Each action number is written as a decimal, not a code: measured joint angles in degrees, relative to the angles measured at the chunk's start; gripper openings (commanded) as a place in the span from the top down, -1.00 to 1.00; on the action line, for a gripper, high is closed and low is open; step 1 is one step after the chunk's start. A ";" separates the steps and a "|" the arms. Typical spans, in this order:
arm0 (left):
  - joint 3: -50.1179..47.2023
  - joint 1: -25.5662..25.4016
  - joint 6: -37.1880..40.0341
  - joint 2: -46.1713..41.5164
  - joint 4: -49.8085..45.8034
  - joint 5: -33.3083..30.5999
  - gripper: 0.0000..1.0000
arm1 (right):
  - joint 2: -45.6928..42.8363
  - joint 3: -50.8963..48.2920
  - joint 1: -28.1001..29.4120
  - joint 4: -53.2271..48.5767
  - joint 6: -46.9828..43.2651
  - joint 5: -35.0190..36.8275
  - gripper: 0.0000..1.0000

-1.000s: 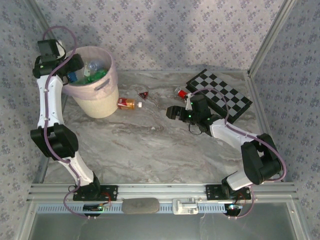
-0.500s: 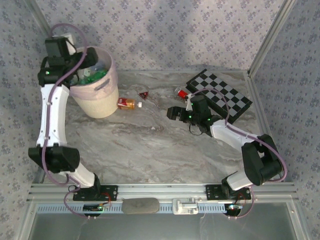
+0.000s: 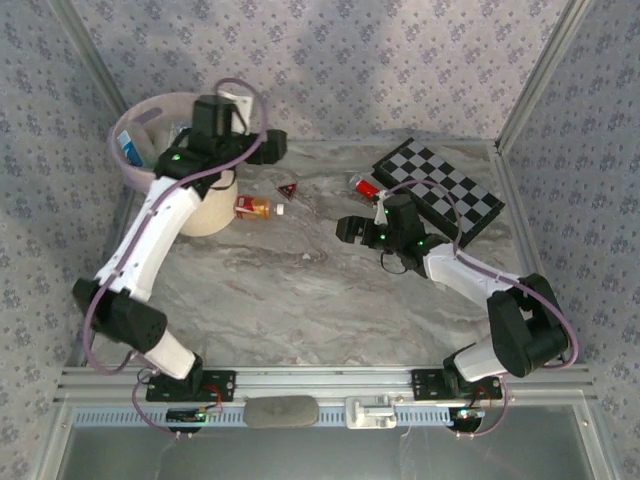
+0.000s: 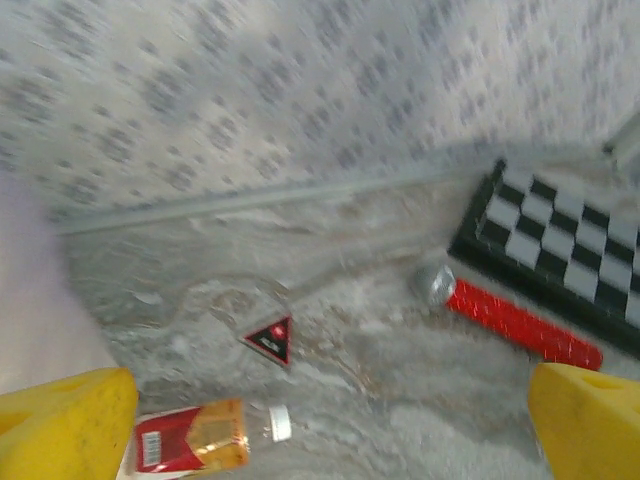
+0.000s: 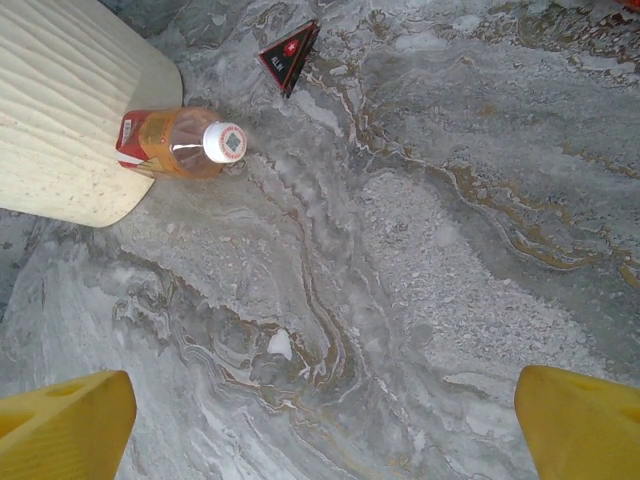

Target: Put the plastic bottles in the bin

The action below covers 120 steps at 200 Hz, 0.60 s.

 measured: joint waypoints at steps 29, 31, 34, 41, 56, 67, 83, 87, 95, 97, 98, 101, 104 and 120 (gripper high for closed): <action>7.80 -2.05 4.66 10.54 -5.53 0.48 -1.00 | -0.98 -0.20 0.00 0.00 0.00 0.44 -0.98; 8.31 -2.08 4.92 11.19 -5.99 0.48 -0.99 | -1.01 -0.20 0.00 0.00 0.00 0.44 -0.98; 8.90 -2.16 5.40 12.22 -6.51 0.46 -1.00 | -1.09 -0.20 0.00 0.00 0.02 0.46 -0.98; 10.21 -2.16 6.47 14.40 -7.58 0.46 -0.99 | -1.22 -0.26 0.00 0.00 0.00 0.59 -0.98; 12.28 -2.14 8.90 18.69 -9.64 0.33 -0.99 | -1.51 -0.46 0.00 -0.02 0.00 0.92 -0.98; 12.94 -2.14 10.88 21.51 -10.51 -0.33 -1.00 | -1.66 -0.61 0.00 -0.02 0.00 1.16 -0.98; 13.86 -2.12 13.57 25.09 -11.65 -2.29 -1.00 | -1.84 -0.83 0.00 -0.11 -0.02 1.36 -0.98; 14.34 -2.10 14.21 26.14 -12.07 -2.93 -1.00 | -1.86 -0.92 0.00 -0.11 -0.02 1.40 -0.98; 15.61 -1.99 15.52 28.35 -12.87 -3.96 -1.00 | -1.97 -0.96 -0.04 -0.20 -0.13 1.49 -0.98; 15.87 -1.99 15.78 28.72 -13.05 -4.20 -1.00 | -1.97 -0.98 -0.04 -0.22 -0.20 1.51 -0.98; 16.13 -1.97 15.96 29.09 -13.22 -4.35 -1.00 | -1.97 -1.01 -0.04 -0.22 -0.20 1.51 -0.98; 16.65 -1.97 16.41 29.83 -13.51 -4.74 -1.00 | -2.01 -1.01 -0.04 -0.24 -0.24 1.55 -0.98; 17.35 -1.90 16.98 30.77 -13.88 -5.11 -1.00 | -2.03 -1.01 -0.04 -0.31 -0.28 1.64 -0.98; 20.28 -1.60 19.30 34.67 -15.41 -6.47 -1.00 | -2.19 -1.03 -0.04 -0.48 -0.42 1.92 -0.98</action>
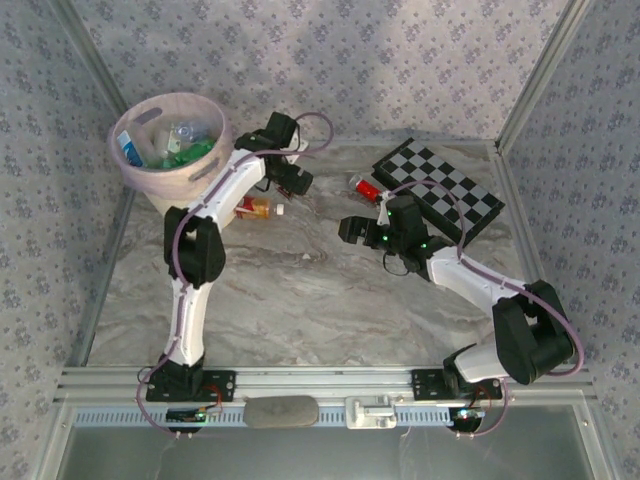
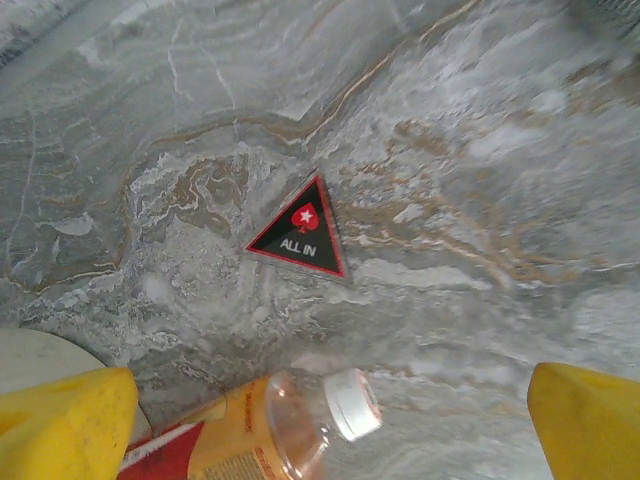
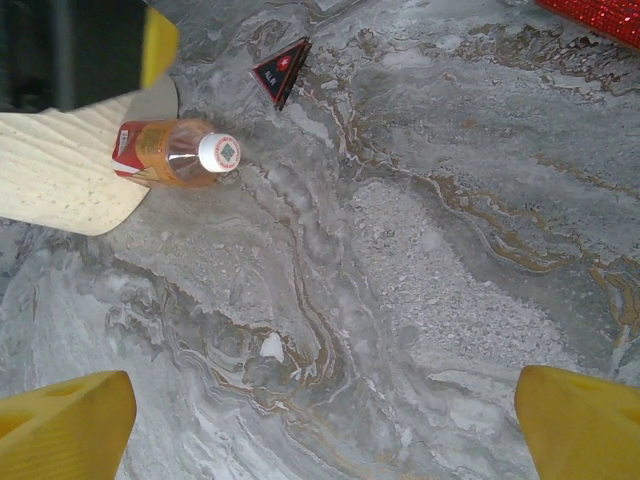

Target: Put the plastic bottles in the bin

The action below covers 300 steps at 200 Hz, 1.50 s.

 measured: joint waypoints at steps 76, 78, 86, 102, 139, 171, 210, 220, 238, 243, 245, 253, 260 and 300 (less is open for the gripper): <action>2.56 6.62 3.50 5.66 -4.72 0.70 -1.00 | -0.68 -0.04 0.00 -0.79 -0.44 0.92 -0.98; 2.56 6.69 3.50 5.66 -4.70 0.68 -1.00 | -0.68 -0.04 0.00 -0.81 -0.44 0.92 -0.98; 2.51 6.95 3.50 5.66 -4.81 0.74 -1.00 | -0.68 -0.04 0.00 -0.92 -0.42 0.94 -0.98; 1.99 7.06 3.45 5.66 -4.81 1.14 -1.00 | -0.68 -0.04 0.00 -1.11 -0.42 0.98 -0.98; -1.97 7.06 3.17 5.66 -4.87 1.73 -1.00 | -0.72 -0.04 0.00 -1.25 -0.42 1.09 -0.98; -5.33 7.06 2.12 5.64 -4.61 2.47 -1.00 | -0.92 -0.04 0.00 -1.27 -0.44 1.49 -0.98; -10.05 6.95 0.31 3.10 -4.42 3.26 -1.00 | -0.94 -0.04 0.00 -1.27 -0.42 1.64 -0.98; -12.00 6.91 -0.33 2.45 -4.17 3.21 -1.00 | -0.94 -0.04 0.00 -1.27 -0.42 1.75 -0.98; -16.28 6.73 -1.73 0.96 -3.89 3.21 -1.00 | -0.94 -0.04 0.00 -1.25 -0.42 1.90 -0.98; -17.73 6.69 -2.12 0.33 -3.69 3.21 -1.00 | -0.94 -0.04 0.00 -1.25 -0.42 1.90 -0.98; -18.12 6.64 -2.25 0.17 -3.58 3.26 -1.00 | -0.94 -0.04 0.00 -1.25 -0.42 1.92 -0.98; -20.22 6.56 -2.89 -0.81 -3.30 3.26 -0.99 | -0.94 -0.04 0.00 -1.22 -0.42 1.92 -0.98; -21.90 6.36 -3.52 -1.75 -2.95 3.26 -1.00 | -0.94 -0.04 0.00 -1.20 -0.42 1.90 -0.98; -29.24 5.70 -7.17 -6.75 -0.55 3.30 -0.81 | -0.79 -0.04 0.00 -1.18 -0.39 1.88 -0.98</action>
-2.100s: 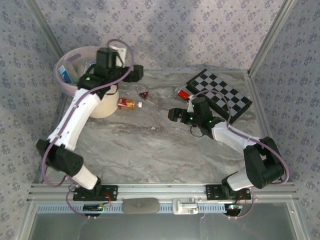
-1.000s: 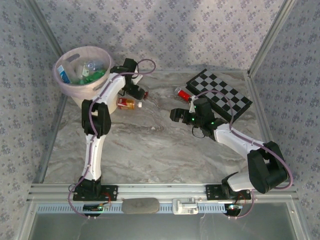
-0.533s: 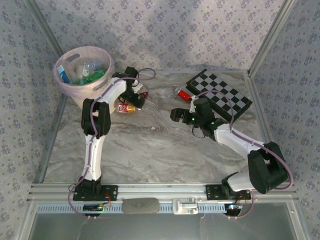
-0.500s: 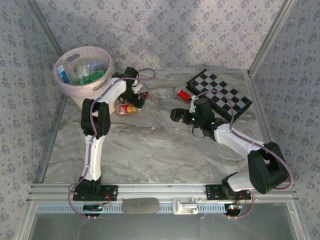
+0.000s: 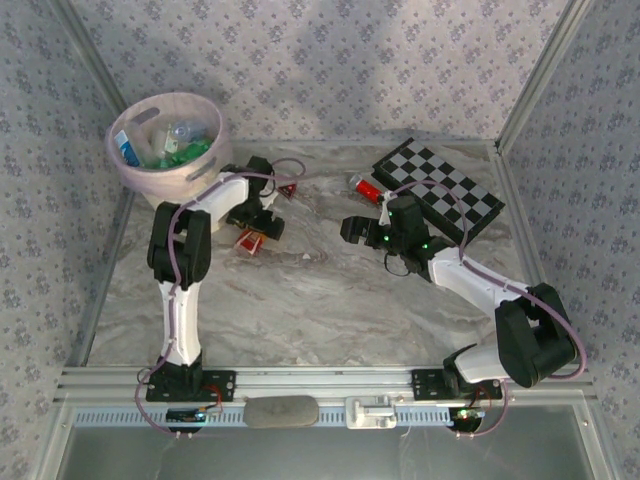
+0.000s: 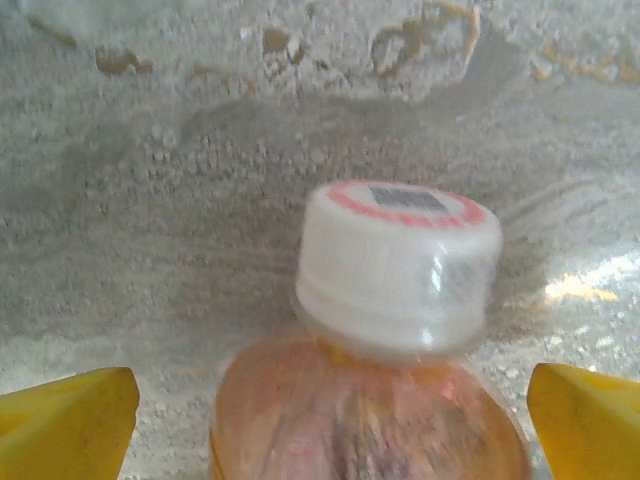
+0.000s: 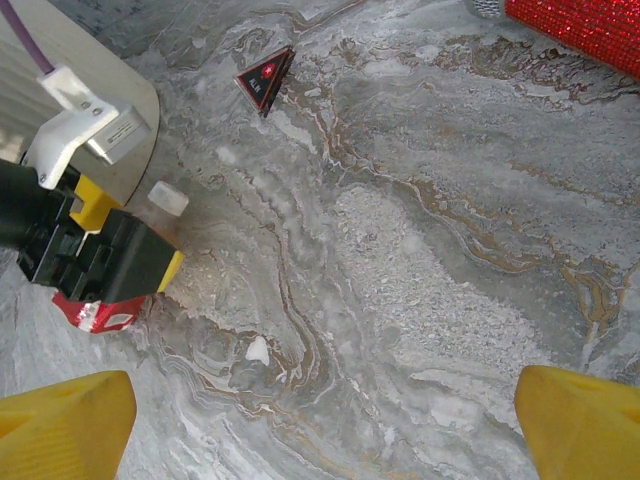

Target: Put the plastic bottles in the bin

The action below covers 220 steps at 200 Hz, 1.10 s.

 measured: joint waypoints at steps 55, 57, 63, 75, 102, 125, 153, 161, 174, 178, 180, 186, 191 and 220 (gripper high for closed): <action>-5.51 -0.52 -3.10 -3.45 3.74 0.35 -0.03 | 0.24 0.00 0.00 0.04 0.00 0.02 -0.98; -5.57 -0.52 -3.32 -3.54 3.89 0.33 -0.02 | 0.24 0.00 0.00 0.04 0.02 0.00 -0.98; -5.62 -0.52 -3.45 -3.69 4.04 0.17 0.01 | 0.24 0.00 0.00 0.04 0.02 0.00 -0.98; -5.70 -0.52 -3.69 -4.09 4.74 -0.04 0.06 | 0.24 0.00 0.00 0.09 0.02 0.00 -0.98; -6.21 -0.52 -4.46 -6.82 5.75 -0.28 0.08 | 0.24 0.00 0.04 0.37 0.00 -0.15 -0.98; -6.19 -0.52 -5.16 -10.91 6.67 -0.15 0.08 | 0.24 0.00 0.13 1.18 0.00 -1.09 -0.98; -4.87 -0.52 -6.14 -16.79 6.80 0.66 0.08 | 0.28 0.00 0.39 3.06 0.00 -3.08 -0.98; -4.04 -0.52 -6.19 -18.27 6.95 0.87 0.08 | 0.37 0.00 0.44 3.78 0.00 -3.89 -0.99; -2.34 -0.52 -6.19 -20.59 7.13 1.16 0.09 | 0.74 0.00 0.44 5.16 0.02 -5.27 -0.98; -1.55 -0.50 -6.16 -21.35 7.10 1.29 0.09 | 0.96 0.00 0.52 5.62 0.00 -5.81 -0.98; -1.14 -0.50 -6.16 -21.68 7.10 1.33 0.09 | 1.07 0.00 0.55 5.75 0.00 -5.99 -0.98; 0.00 -0.50 -6.16 -22.64 7.17 1.46 0.09 | 1.46 0.00 0.57 6.49 0.02 -6.75 -0.98; 0.98 -0.50 -6.14 -23.37 7.26 1.53 0.09 | 1.75 0.00 0.61 6.91 0.02 -7.26 -0.98; 7.23 0.76 -5.86 -27.30 7.98 1.95 0.09 | 3.26 0.00 1.05 9.33 0.02 -10.45 -0.98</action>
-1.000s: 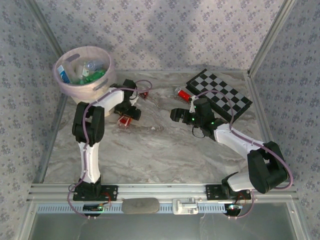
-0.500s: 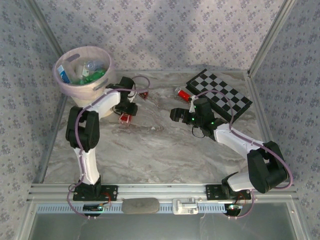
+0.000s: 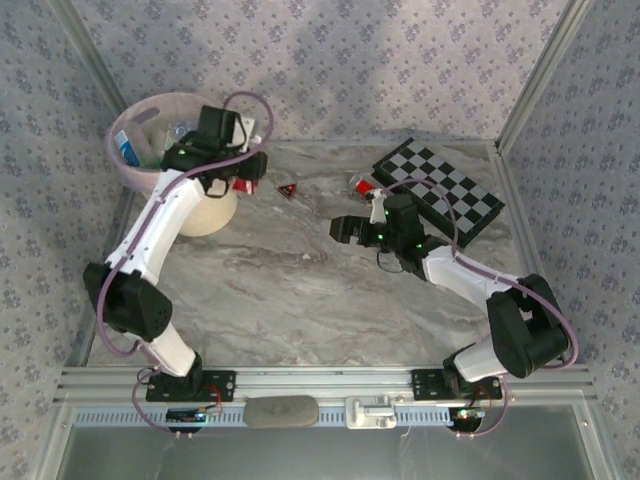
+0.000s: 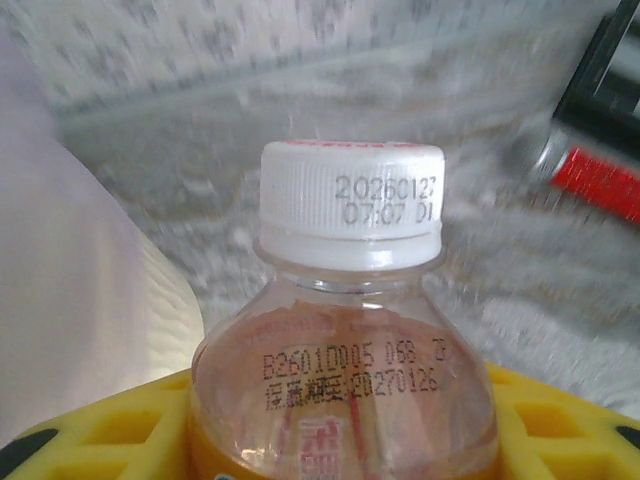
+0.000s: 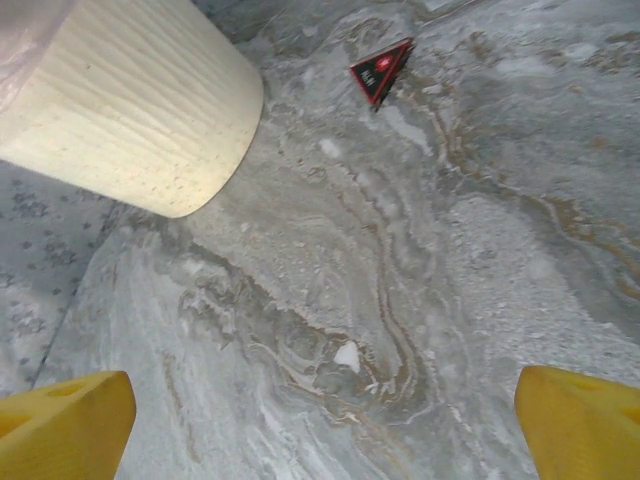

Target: Put the plastic bottles in the bin

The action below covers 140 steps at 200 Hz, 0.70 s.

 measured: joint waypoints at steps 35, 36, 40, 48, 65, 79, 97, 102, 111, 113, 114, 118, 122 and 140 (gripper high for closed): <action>6.36 3.89 1.05 -3.28 1.40 -0.31 0.07 | 0.63 0.13 0.87 1.27 -0.02 -2.47 -0.98; 6.45 3.98 1.05 -3.34 1.44 -0.31 0.07 | 0.63 0.13 0.90 1.29 -0.04 -2.51 -0.98; 6.88 4.59 1.07 -3.76 1.75 -0.39 0.06 | 0.68 0.17 0.96 1.27 -0.04 -2.67 -0.98; 7.45 5.75 1.05 -4.48 2.34 -0.48 0.05 | 0.76 0.31 1.11 1.27 -0.04 -2.75 -0.98; 8.13 8.57 0.98 -5.95 4.13 -1.18 0.05 | 0.79 0.48 1.25 1.22 -0.07 -2.93 -0.98; 8.39 10.97 0.92 -6.67 5.62 -2.01 0.05 | 0.79 0.63 1.25 1.20 -0.09 -2.93 -0.98; 8.50 13.90 0.74 -7.04 7.17 -3.21 0.03 | 0.79 0.83 1.25 1.01 -0.24 -2.93 -0.98; 8.76 14.64 0.72 -7.04 7.30 -3.50 0.03 | 0.79 0.87 1.25 0.96 -0.24 -2.93 -0.98; 9.18 15.89 0.63 -6.93 7.39 -3.93 0.02 | 0.81 1.05 1.25 0.76 -0.26 -2.93 -0.98; 9.27 16.17 0.57 -6.93 7.41 -4.04 0.02 | 0.81 1.09 1.25 0.70 -0.28 -2.93 -0.98; 9.27 16.28 0.57 -6.93 7.43 -4.11 0.02 | 0.81 1.14 1.25 0.68 -0.28 -2.93 -0.98; 9.38 16.76 0.55 -6.93 7.48 -4.26 0.02 | 0.81 1.22 1.25 0.55 -0.31 -2.93 -0.98; 9.53 17.33 0.48 -6.93 7.54 -4.50 0.01 | 0.81 1.36 1.25 0.39 -0.39 -2.93 -0.98; 10.03 19.19 0.09 -6.75 7.67 -5.07 0.00 | 0.81 1.57 1.25 0.17 -0.52 -2.93 -0.98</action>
